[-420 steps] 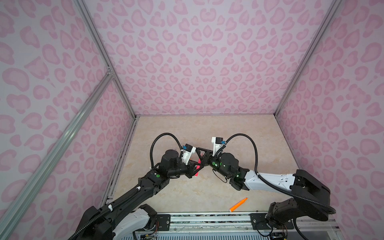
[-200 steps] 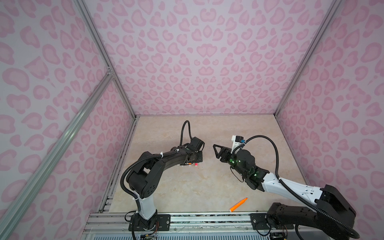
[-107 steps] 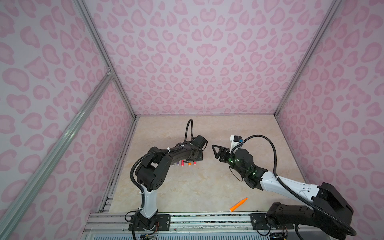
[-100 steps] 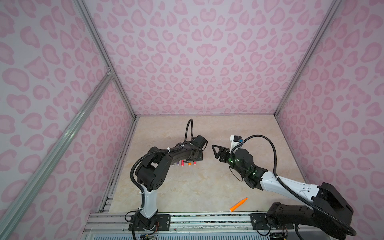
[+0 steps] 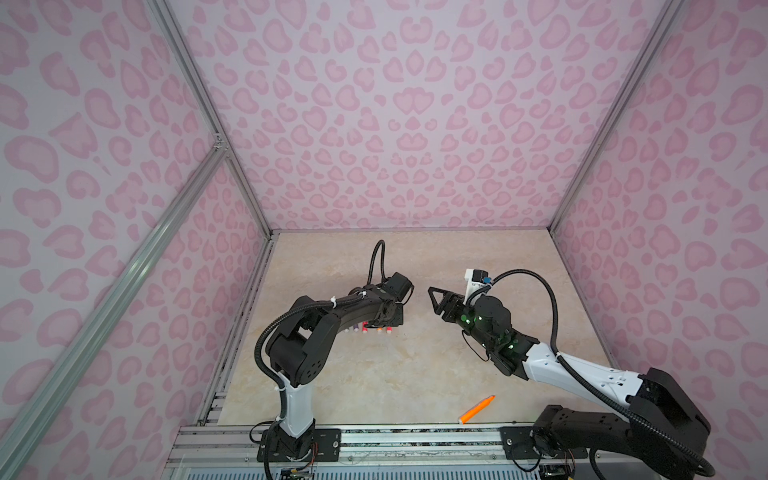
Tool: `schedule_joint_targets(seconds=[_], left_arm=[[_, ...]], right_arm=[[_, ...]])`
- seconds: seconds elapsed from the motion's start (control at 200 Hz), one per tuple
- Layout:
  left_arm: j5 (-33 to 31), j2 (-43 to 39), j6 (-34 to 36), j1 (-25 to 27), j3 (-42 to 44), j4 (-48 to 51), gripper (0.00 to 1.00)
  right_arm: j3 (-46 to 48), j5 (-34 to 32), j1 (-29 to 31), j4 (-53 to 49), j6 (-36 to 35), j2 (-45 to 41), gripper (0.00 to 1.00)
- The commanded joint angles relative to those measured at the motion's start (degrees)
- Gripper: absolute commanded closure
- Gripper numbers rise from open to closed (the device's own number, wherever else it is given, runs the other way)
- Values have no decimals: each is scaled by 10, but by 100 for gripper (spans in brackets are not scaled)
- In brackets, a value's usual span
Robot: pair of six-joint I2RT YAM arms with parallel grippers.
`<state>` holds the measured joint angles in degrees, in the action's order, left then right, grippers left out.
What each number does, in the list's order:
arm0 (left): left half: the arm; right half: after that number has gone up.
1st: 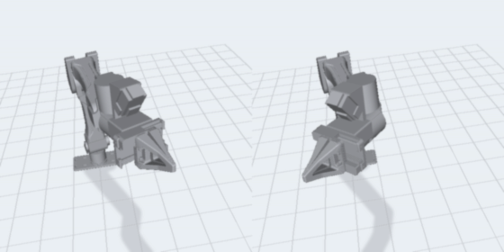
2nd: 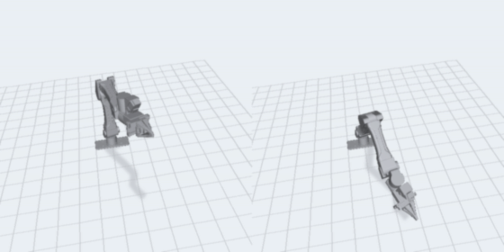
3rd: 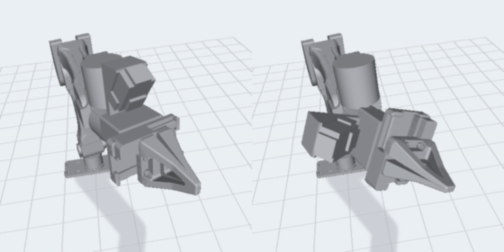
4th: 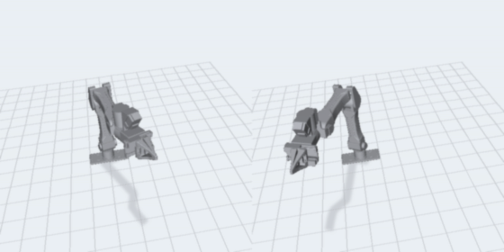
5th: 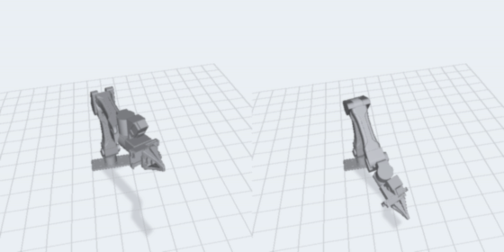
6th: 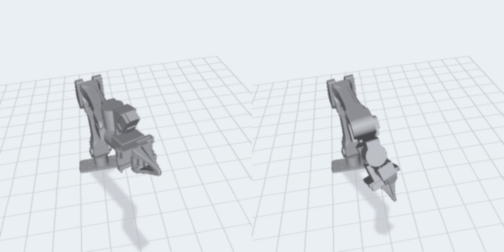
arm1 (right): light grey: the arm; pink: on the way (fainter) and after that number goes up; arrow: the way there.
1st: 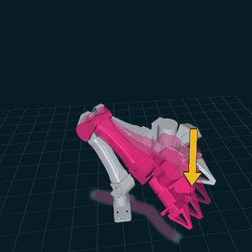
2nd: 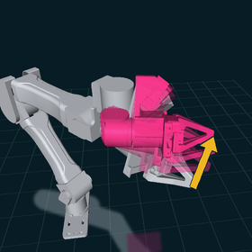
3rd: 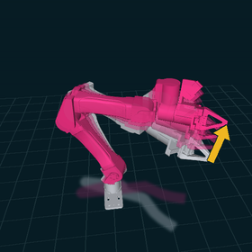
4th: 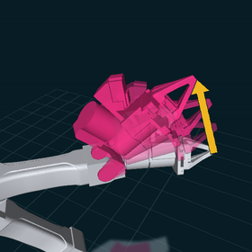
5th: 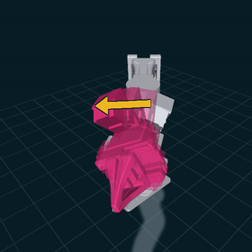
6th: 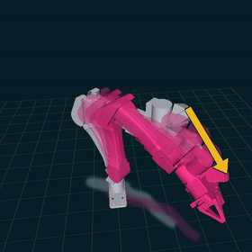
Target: Insert the pens into the pen caps
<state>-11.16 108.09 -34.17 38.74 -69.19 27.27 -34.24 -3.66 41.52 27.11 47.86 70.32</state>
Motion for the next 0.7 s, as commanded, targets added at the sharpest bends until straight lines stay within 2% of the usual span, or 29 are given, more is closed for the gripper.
schedule_joint_targets(seconds=[0.0, 0.03, 0.105, 0.175, 0.365, 0.51, 0.695], left_arm=[[-39, -48, 23, 24, 12, -12, 65], [-52, -61, 30, 35, 16, -18, 60], [-72, -95, 65, 64, 25, -40, 59], [-66, -127, 112, 97, 40, -77, 55], [108, -130, 252, 183, 42, -143, 51], [177, -90, 304, 243, 14, -111, 54], [223, -60, 331, 273, 11, -104, 55]], right_arm=[[5, -15, -9, -5, -8, -6, 31], [6, -18, -14, -10, -9, -9, 31], [9, -27, -28, -21, -13, -19, 31], [16, -33, -46, -30, -14, -32, 31], [46, -32, -125, -66, -1, -89, 31], [79, -45, -166, -81, 5, -157, 30], [109, -97, -194, -119, -1, -244, 29]])
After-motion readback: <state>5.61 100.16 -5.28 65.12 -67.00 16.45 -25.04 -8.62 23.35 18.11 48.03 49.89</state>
